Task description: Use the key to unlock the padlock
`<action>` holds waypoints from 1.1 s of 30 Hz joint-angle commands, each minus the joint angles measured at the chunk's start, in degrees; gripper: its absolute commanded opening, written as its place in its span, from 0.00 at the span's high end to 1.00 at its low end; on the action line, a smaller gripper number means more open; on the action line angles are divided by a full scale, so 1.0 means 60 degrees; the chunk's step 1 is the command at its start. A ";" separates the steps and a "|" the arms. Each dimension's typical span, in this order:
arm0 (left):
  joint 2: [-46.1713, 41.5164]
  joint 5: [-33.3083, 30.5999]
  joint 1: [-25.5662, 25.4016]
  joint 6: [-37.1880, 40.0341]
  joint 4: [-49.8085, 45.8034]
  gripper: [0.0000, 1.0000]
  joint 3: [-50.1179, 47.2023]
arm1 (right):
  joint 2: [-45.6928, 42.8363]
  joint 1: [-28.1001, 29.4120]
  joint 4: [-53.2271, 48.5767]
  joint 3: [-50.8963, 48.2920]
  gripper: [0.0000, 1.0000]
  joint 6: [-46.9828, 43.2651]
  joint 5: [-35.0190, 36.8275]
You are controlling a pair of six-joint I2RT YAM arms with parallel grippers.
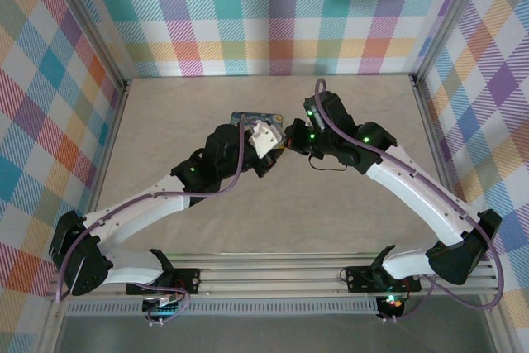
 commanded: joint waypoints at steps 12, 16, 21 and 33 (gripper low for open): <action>0.0055 0.2991 0.1215 -0.2355 -0.0406 1.00 -0.0028 | -0.2508 -0.0144 0.3802 -0.2086 0.45 -0.2200 -0.0197; 0.0186 0.5121 0.1889 -0.2991 -0.0611 1.00 0.0194 | -0.2542 -0.1200 0.4235 -0.2265 0.46 -0.2490 -0.2507; 0.0213 0.7102 0.2415 -0.3186 -0.1268 1.00 0.0769 | -0.2222 -0.2265 0.5141 -0.2365 0.48 -0.2599 -0.5468; -0.0037 0.8828 0.2791 -0.3544 -0.1884 1.00 0.1713 | -0.1856 -0.2373 0.6951 -0.3271 0.62 -0.3371 -0.8042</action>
